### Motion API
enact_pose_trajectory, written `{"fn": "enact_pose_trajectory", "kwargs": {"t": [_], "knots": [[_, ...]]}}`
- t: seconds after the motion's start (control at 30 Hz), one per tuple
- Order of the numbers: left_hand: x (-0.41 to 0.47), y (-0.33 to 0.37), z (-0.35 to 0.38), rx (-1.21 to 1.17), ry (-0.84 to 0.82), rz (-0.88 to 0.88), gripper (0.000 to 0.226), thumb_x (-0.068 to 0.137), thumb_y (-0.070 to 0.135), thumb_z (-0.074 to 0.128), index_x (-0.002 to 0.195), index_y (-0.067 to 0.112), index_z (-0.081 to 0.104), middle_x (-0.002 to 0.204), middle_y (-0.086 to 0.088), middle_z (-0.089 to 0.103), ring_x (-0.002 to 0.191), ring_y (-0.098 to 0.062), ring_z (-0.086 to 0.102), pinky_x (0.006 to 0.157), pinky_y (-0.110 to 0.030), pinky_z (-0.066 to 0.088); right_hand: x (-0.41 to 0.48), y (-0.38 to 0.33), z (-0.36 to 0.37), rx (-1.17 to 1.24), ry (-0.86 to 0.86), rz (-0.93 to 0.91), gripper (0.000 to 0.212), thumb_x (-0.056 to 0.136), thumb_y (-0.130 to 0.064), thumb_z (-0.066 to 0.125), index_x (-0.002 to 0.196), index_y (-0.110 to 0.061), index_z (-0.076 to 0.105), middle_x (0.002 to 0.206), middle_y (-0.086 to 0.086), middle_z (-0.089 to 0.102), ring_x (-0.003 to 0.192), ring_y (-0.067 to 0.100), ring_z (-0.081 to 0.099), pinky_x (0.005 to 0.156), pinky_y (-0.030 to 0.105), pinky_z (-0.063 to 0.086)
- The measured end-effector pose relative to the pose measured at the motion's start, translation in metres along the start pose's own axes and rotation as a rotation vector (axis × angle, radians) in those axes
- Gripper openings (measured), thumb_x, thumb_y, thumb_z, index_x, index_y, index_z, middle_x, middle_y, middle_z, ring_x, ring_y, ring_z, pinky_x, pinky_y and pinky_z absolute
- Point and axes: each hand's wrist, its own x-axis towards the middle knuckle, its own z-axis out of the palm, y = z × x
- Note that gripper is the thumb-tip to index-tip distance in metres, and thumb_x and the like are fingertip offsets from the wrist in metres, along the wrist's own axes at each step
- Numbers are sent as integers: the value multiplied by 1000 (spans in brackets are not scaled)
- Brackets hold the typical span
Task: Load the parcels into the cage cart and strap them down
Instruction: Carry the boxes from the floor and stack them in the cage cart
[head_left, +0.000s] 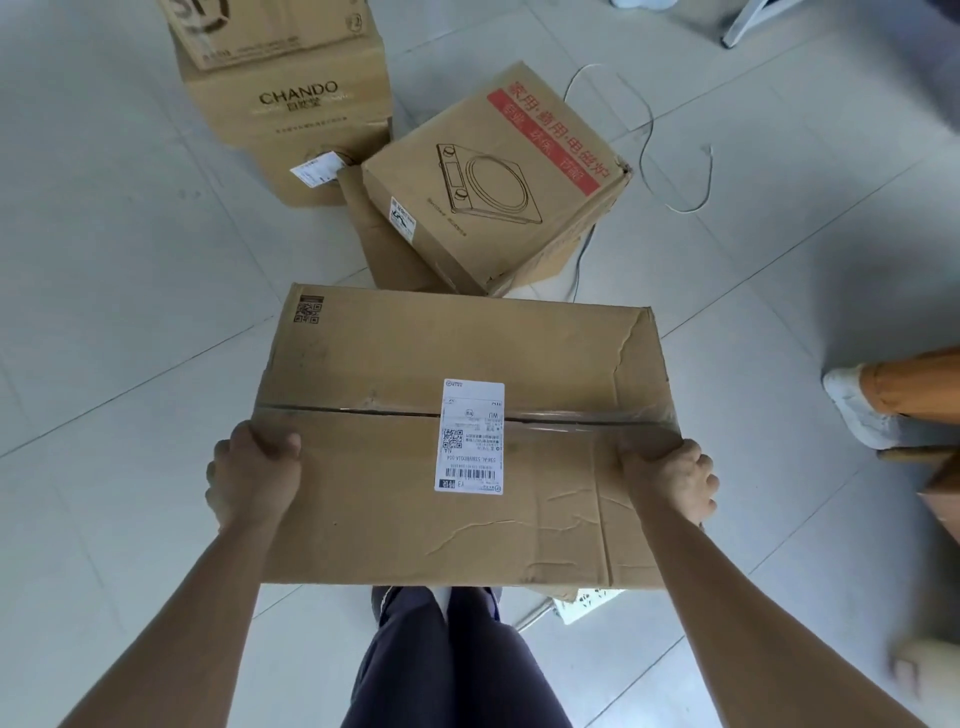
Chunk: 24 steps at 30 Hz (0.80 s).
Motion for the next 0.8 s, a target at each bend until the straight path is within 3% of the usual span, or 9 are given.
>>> {"fn": "enact_pose_trajectory", "kwargs": {"t": [0.2, 0.43, 0.8], "knots": [[-26, -11, -81, -56, 44, -46, 54, 92, 39, 56, 133, 7, 46, 125, -21, 51, 118, -43, 46, 97, -55, 39, -51, -36, -63, 41, 62, -128, 76, 80, -52, 69, 131, -3, 43, 132, 19, 47, 122, 39, 41, 100, 49, 33], [-59, -39, -194, -193, 232, -124, 49, 90, 37, 59, 124, 3, 49, 121, -21, 56, 114, -43, 49, 95, -53, 41, -131, -99, -124, 142, 60, -320, 78, 79, -52, 70, 134, -4, 43, 136, 19, 45, 125, 39, 39, 102, 49, 32], [-129, -155, -320, -431, 547, -372, 61, 86, 46, 57, 131, 6, 47, 126, -19, 56, 117, -42, 50, 97, -55, 43, -275, -195, -159, 251, -41, -786, 83, 79, -52, 69, 138, -1, 40, 143, 20, 41, 131, 40, 35, 106, 49, 28]]}}
